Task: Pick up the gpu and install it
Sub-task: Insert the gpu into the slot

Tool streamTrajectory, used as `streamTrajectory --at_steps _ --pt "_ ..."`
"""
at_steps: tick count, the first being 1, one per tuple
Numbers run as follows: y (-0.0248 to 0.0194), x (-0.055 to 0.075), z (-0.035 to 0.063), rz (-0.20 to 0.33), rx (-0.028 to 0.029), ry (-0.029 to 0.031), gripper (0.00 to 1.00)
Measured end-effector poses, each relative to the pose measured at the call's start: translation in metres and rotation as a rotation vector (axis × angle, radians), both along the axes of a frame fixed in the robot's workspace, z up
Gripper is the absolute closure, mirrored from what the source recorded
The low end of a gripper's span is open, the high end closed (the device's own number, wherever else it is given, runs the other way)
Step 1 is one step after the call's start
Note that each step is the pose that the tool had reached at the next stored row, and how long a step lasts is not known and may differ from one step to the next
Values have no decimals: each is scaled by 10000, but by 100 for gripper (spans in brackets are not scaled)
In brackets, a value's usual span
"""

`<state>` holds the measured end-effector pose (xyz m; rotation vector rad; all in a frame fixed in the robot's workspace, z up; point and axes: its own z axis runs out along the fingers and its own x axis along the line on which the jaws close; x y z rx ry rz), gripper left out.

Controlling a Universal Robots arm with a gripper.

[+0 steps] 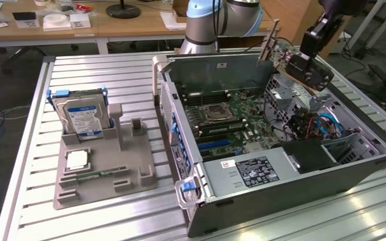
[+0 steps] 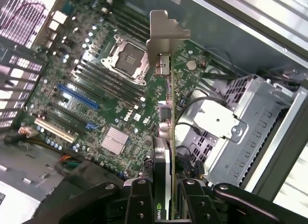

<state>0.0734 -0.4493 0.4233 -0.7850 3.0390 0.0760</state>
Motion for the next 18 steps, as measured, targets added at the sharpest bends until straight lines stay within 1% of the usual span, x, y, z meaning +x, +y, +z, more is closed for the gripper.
streamTrajectory --at_steps 13,18 --pt "0 0 -27 2327 -1 0 73" --pt "0 0 -38 3122 0 0 73"
